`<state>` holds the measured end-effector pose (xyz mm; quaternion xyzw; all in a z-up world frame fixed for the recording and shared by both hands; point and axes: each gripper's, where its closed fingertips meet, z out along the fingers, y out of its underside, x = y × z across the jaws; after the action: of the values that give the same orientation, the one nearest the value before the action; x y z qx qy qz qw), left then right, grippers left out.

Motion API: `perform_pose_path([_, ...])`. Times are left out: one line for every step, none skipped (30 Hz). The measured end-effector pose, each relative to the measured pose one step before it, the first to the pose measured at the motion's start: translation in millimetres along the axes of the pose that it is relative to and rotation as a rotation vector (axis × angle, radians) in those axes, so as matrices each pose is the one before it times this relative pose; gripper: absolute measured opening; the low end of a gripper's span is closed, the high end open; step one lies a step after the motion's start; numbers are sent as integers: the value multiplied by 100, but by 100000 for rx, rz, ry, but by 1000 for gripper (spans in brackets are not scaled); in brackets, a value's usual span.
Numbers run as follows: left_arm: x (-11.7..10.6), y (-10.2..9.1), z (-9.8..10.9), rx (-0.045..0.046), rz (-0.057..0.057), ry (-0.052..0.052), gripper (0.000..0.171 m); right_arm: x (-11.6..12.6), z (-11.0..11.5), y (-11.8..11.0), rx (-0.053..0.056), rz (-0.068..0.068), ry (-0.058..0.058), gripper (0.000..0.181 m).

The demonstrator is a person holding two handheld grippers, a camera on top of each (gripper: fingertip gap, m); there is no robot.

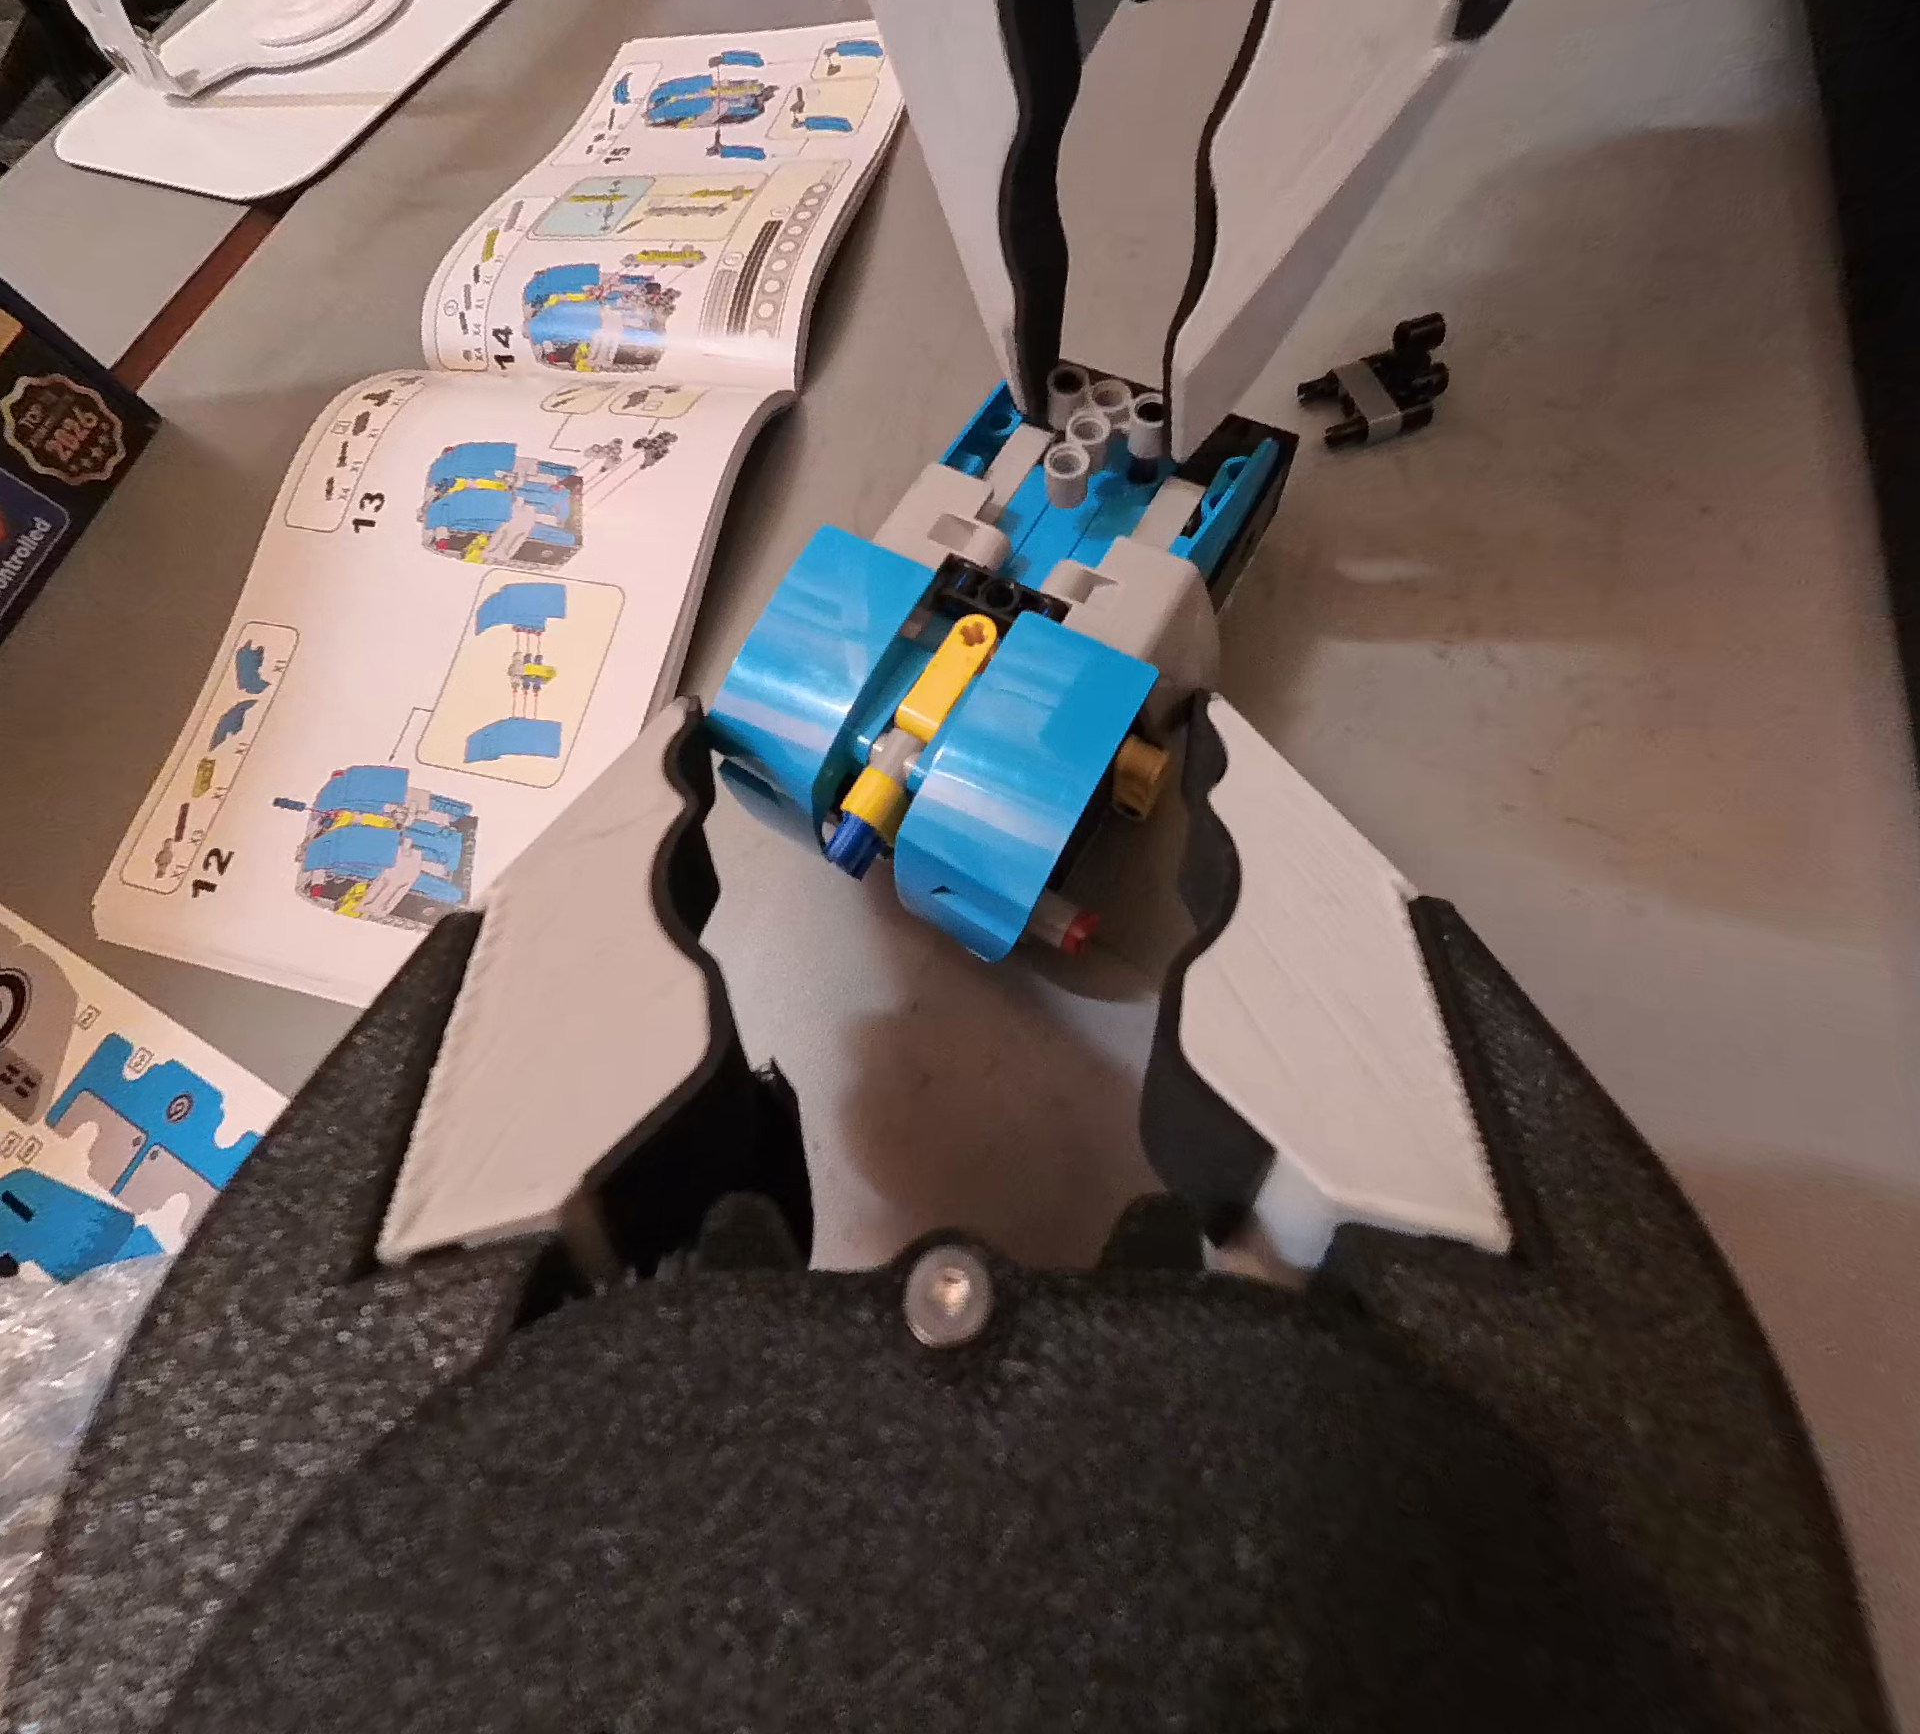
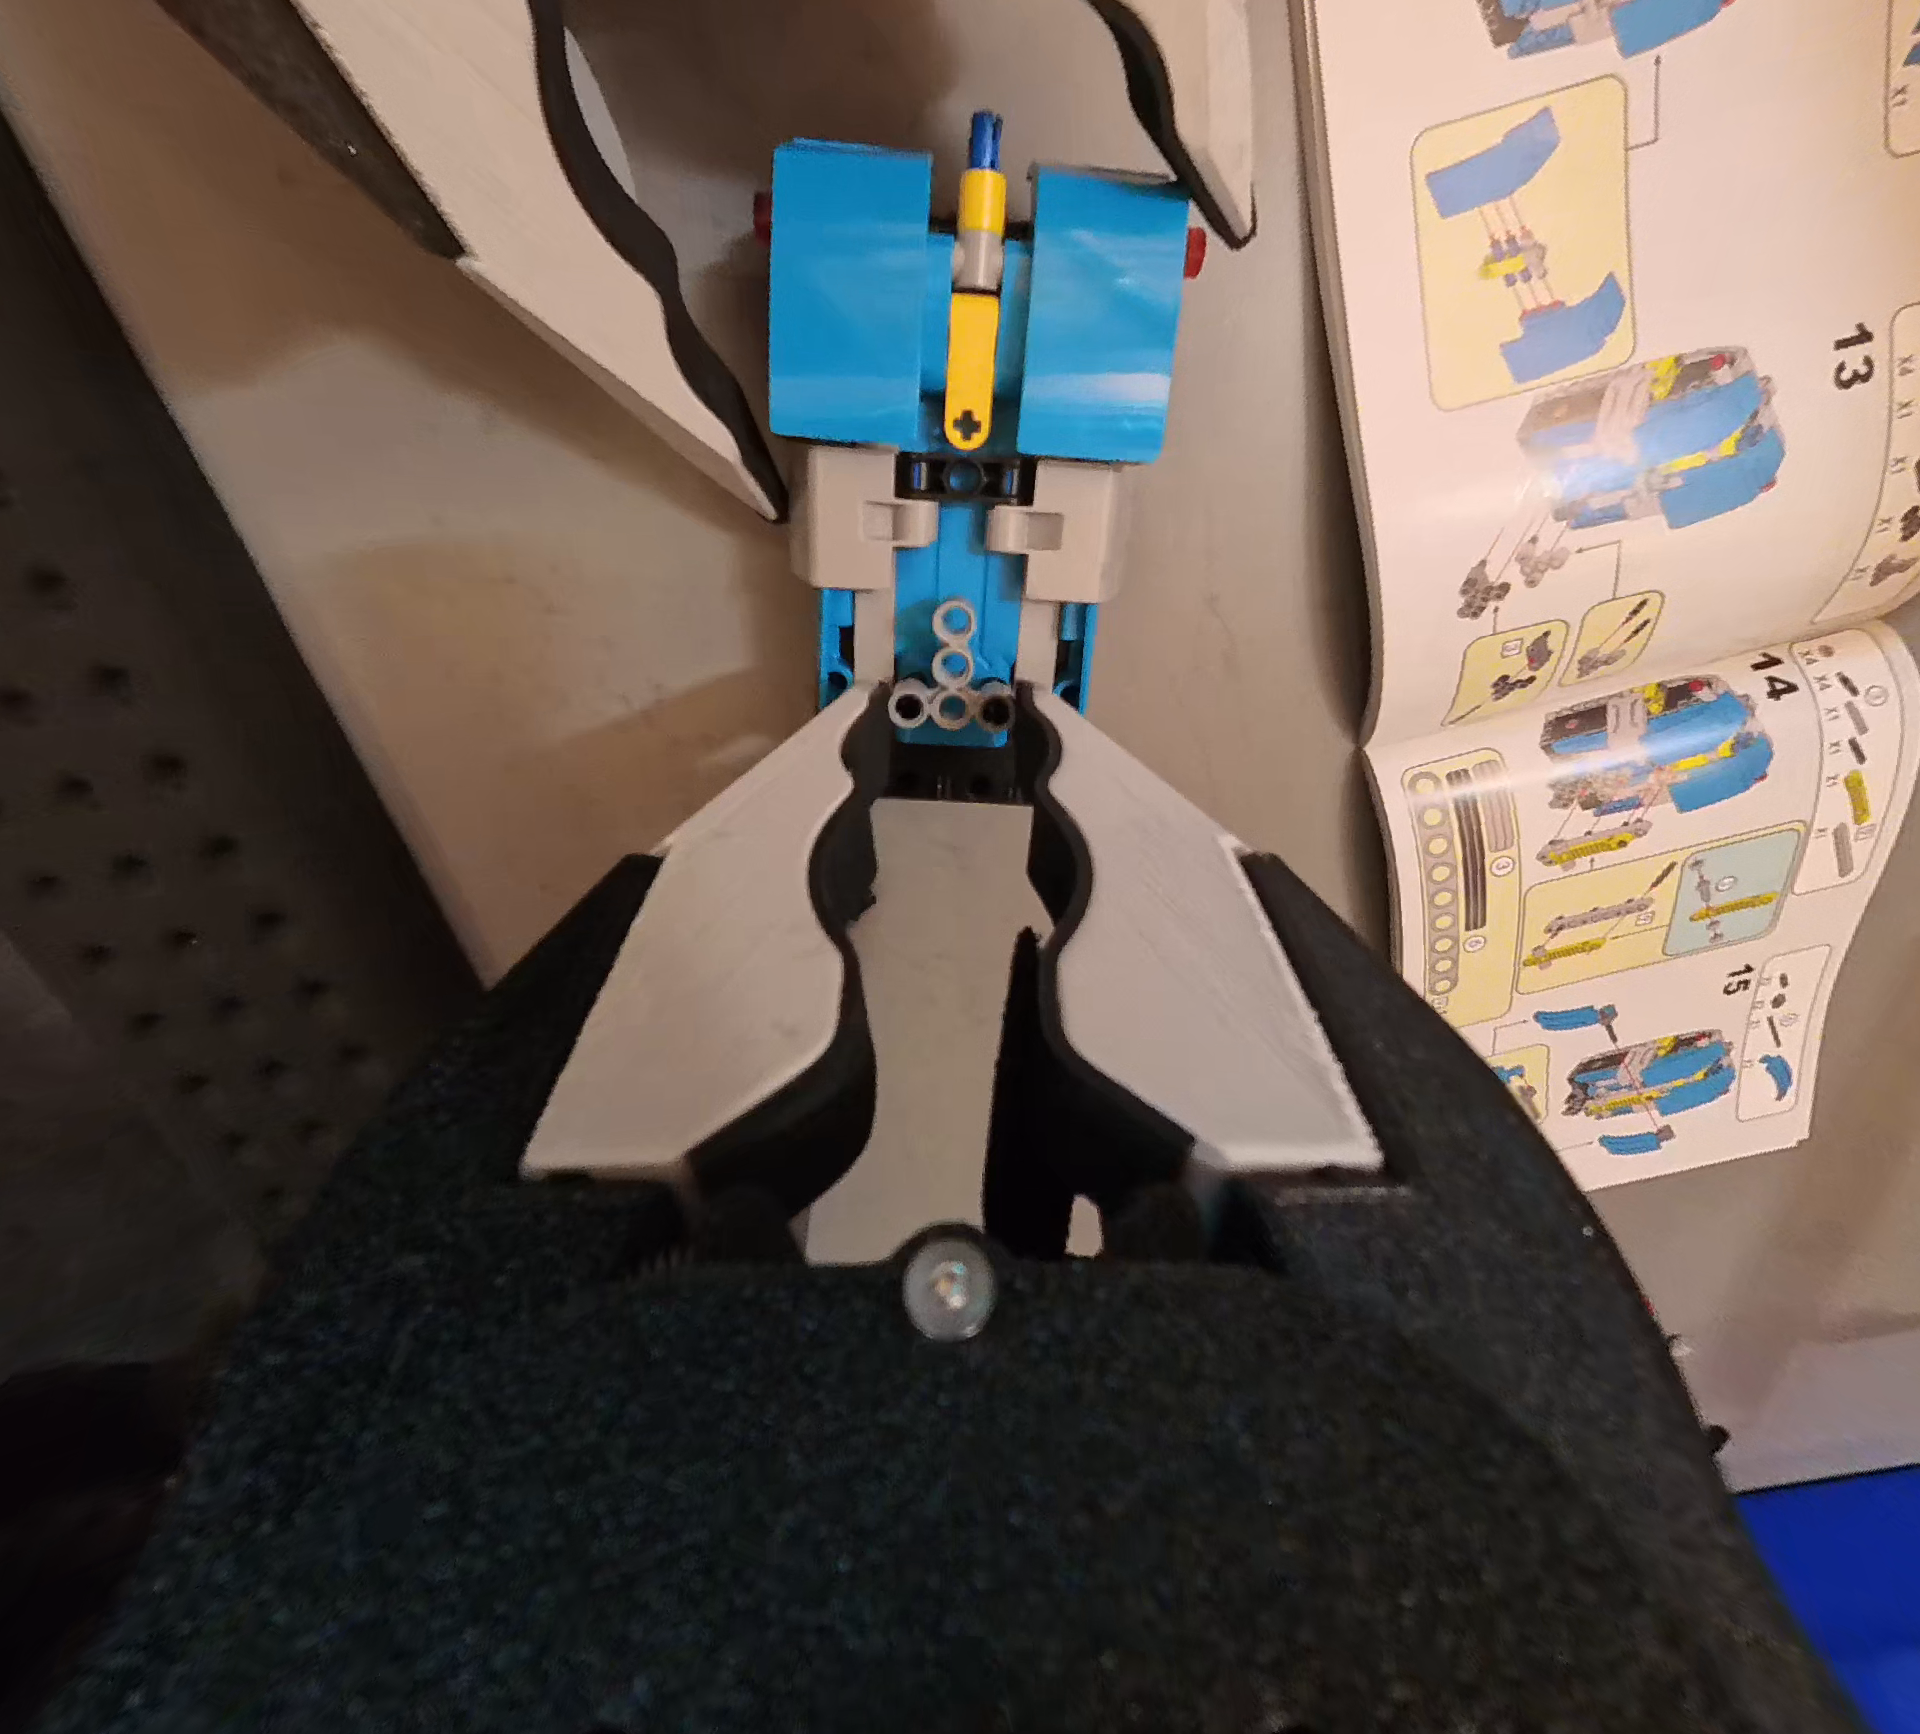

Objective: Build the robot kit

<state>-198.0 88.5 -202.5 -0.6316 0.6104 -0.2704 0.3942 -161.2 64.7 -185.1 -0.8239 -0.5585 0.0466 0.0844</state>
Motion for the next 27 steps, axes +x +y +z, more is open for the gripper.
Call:
perform_pose_path([-5,1,-3,-13,88,-64,91,-26,18,31,-418,520,-743,23])
perform_pose_path([4,0,0,-3,-17,21,91,-29,20,47,-279,789,-1124,23])
perform_pose_path([0,9,14,-39,-110,66,91,11,11,7,70,352,-798,23])
perform_pose_path([-13,9,-1,-56,-57,20,91,1,19,6,24,232,-519,23])
perform_pose_path([6,8,9,-43,28,-32,91,4,30,-31,93,-329,-153,23])
perform_pose_path([-8,3,0,-18,-29,1,91,5,53,18,124,-375,-80,23])
perform_pose_path([-5,-2,12,-16,-150,96,91,-2,0,55,255,141,-212,23])
perform_pose_path([1,8,0,-47,-129,83,91,-7,2,63,77,-322,115,23])
perform_pose_path([-2,2,6,-48,-62,14,91,6,13,83,-266,-108,98,23])
perform_pose_path([-20,5,5,-19,-209,32,91,23,105,359,-2045,-598,288,23])
perform_pose_path([-8,-28,14,156,-382,112,91,127,594,939,-5366,-483,1098,23])
perform_pose_path([-23,5,9,-25,142,-253,91,22,526,257,-1780,-636,776,23])
perform_pose_path([-21,33,-15,-149,545,-527,91,54,-110,-189,1358,-4267,2461,23])
perform_pose_path([13,10,-46,53,587,-285,91,-31,-173,-523,2836,-6150,3914,22])
perform_pose_path([34,14,-44,168,440,10,91,-38,-131,-74,-535,864,367,23])
perform_pose_path([32,9,-1,-20,183,100,91,-39,-36,100,-217,1388,-1380,23])
perform_pose_path([-16,14,48,-264,96,-212,91,228,-144,83,351,1837,-781,23])
perform_pose_path([-17,16,23,-124,139,-241,91,183,-216,-65,1066,1809,-977,23])
perform_pose_path([-6,-5,-2,26,148,-112,91,-47,-224,-228,1883,198,-1391,23])
perform_pose_path([4,3,-11,7,80,-66,91,-256,-213,-115,1186,-178,-1916,23])
perform_pose_path([-10,4,2,-22,-71,33,91,75,-258,127,-38,-45,626,23])
perform_pose_path([-9,3,-18,7,-97,51,91,163,-354,12,1549,-455,1574,24])
perform_pose_path([6,-33,-58,322,175,-59,90,-89,-480,-310,4657,633,-333,24])
perform_pose_path([99,-147,-173,1301,882,91,90,-288,-533,-528,6998,2464,-2286,24])
perform_pose_path([207,-291,-310,2394,1505,321,88,-269,-417,-275,6674,3068,-2711,23])
perform_pose_path([246,-252,-369,2219,1572,221,86,257,-296,273,4728,2513,79,24])
perform_pose_path([241,4,-293,550,1215,255,85,910,-206,694,3692,2500,3194,24])
